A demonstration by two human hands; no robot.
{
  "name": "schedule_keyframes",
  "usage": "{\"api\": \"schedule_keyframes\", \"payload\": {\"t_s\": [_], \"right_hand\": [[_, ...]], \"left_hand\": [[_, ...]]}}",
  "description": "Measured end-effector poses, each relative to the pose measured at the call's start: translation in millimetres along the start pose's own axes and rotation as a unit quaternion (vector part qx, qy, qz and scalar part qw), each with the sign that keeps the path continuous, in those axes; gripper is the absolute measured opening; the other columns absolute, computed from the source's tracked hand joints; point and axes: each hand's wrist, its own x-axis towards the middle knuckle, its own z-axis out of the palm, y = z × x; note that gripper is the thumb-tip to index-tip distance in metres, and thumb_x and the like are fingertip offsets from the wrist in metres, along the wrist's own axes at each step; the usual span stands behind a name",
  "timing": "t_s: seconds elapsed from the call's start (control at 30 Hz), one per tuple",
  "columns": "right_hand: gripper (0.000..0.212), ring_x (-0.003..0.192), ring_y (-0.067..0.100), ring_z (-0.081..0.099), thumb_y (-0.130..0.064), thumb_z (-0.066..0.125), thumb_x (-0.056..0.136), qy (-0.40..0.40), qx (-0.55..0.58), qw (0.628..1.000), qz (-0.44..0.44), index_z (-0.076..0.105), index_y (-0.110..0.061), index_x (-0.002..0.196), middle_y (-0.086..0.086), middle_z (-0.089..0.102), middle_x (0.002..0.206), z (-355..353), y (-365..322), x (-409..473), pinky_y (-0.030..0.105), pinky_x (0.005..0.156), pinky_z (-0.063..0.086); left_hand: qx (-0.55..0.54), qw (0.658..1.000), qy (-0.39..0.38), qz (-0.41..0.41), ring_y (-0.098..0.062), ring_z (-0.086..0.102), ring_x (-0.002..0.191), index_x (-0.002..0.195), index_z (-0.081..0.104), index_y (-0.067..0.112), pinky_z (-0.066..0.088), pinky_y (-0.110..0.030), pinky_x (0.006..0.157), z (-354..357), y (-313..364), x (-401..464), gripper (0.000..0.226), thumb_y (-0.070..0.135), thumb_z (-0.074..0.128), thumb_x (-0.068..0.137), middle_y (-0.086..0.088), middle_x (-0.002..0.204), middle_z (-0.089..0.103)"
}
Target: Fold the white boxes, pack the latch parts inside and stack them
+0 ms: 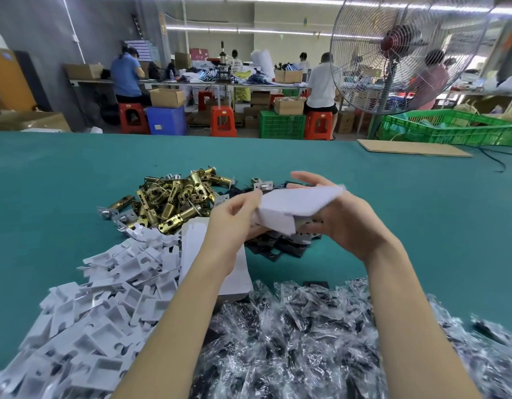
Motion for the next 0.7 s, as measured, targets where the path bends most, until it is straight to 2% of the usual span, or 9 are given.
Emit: {"api": "schedule_keyframes", "payload": {"t_s": [0.07,0.13,0.2,0.27,0.37,0.43,0.5,0.6,0.7], "right_hand": [[0.041,0.113,0.029,0.071,-0.015,0.056,0.095,-0.049,-0.022,0.998,-0.013,0.064,-0.026,0.134,0.006,0.068,0.134,-3.5,6.5,0.0,0.033,0.083,0.059],[0.046,0.114,0.028,0.070,-0.011,0.068,0.095,-0.065,-0.136,0.988,-0.037,0.060,-0.032,0.135,0.000,0.069,0.132,-2.3,14.8,1.7,0.037,0.086,0.060],[0.046,0.105,0.026,0.072,-0.027,0.085,0.081,-0.010,-0.192,0.981,-0.037,0.063,-0.037,0.120,-0.007,0.074,0.121,2.8,19.5,3.7,0.038,0.079,0.061],[0.051,0.097,0.012,0.074,-0.045,0.088,0.067,0.041,-0.194,0.979,-0.038,0.064,-0.041,0.112,-0.013,0.076,0.112,6.8,22.2,5.6,0.026,0.071,0.058],[0.059,0.097,0.007,0.074,-0.061,0.083,0.062,0.102,-0.191,0.975,-0.045,0.064,-0.044,0.116,-0.016,0.076,0.108,6.9,24.0,9.4,0.029,0.074,0.062],[0.059,0.096,0.008,0.074,-0.063,0.081,0.064,0.129,-0.185,0.973,-0.043,0.065,-0.041,0.115,-0.014,0.077,0.105,2.5,22.5,9.6,0.035,0.072,0.063],[0.056,0.095,0.011,0.075,-0.061,0.081,0.067,0.112,-0.195,0.974,-0.013,0.067,-0.038,0.116,-0.011,0.078,0.104,-0.8,20.6,8.2,0.035,0.070,0.064],[0.049,0.096,0.013,0.075,-0.049,0.083,0.079,0.073,-0.248,0.965,0.050,0.067,-0.034,0.123,-0.006,0.077,0.109,2.3,15.5,5.9,0.038,0.075,0.064],[0.063,0.110,0.014,0.065,-0.042,0.078,0.087,0.171,-0.346,0.922,0.027,0.052,-0.029,0.142,-0.007,0.065,0.125,9.4,3.2,9.5,0.038,0.089,0.057]], "left_hand": [[-0.015,0.998,0.008,-0.059,-0.026,0.078,0.078,0.098,0.077,0.018,0.060,-0.021,0.061,-0.2,-2.2,0.7,0.029,0.045,0.064,0.098,0.000,0.089,0.080],[0.025,0.996,0.006,-0.085,-0.029,0.078,0.070,0.098,0.070,0.018,0.060,-0.023,0.057,0.2,-6.4,1.6,0.035,0.050,0.056,0.101,0.006,0.072,0.077],[0.062,0.992,-0.014,-0.110,-0.028,0.077,0.068,0.104,0.067,0.018,0.061,-0.025,0.057,1.4,-7.6,1.2,0.042,0.054,0.047,0.103,0.004,0.066,0.076],[0.101,0.986,-0.046,-0.126,-0.025,0.076,0.064,0.107,0.067,0.020,0.062,-0.025,0.057,2.9,-5.7,0.0,0.048,0.059,0.038,0.104,-0.001,0.068,0.076],[0.154,0.977,-0.103,-0.107,-0.019,0.076,0.068,0.107,0.070,0.026,0.058,-0.024,0.054,4.0,-3.8,-2.5,0.057,0.068,0.031,0.102,0.001,0.085,0.079],[0.133,0.978,-0.137,-0.082,-0.016,0.076,0.090,0.116,0.067,0.031,0.063,-0.030,0.072,5.9,-3.9,-4.7,0.047,0.067,0.042,0.099,0.001,0.106,0.077],[0.099,0.983,-0.149,-0.046,-0.014,0.073,0.102,0.126,0.059,0.033,0.062,-0.037,0.088,7.5,-5.8,-6.0,0.032,0.050,0.060,0.098,0.002,0.117,0.073],[0.054,0.989,-0.137,-0.033,-0.018,0.072,0.108,0.131,0.058,0.027,0.061,-0.045,0.089,8.2,-12.3,-7.9,0.037,0.026,0.071,0.096,-0.003,0.120,0.072],[-0.007,0.989,-0.131,-0.072,-0.024,0.071,0.111,0.133,0.058,0.018,0.062,-0.047,0.088,6.3,-18.3,-11.9,0.038,0.019,0.070,0.097,-0.007,0.124,0.071]]}}
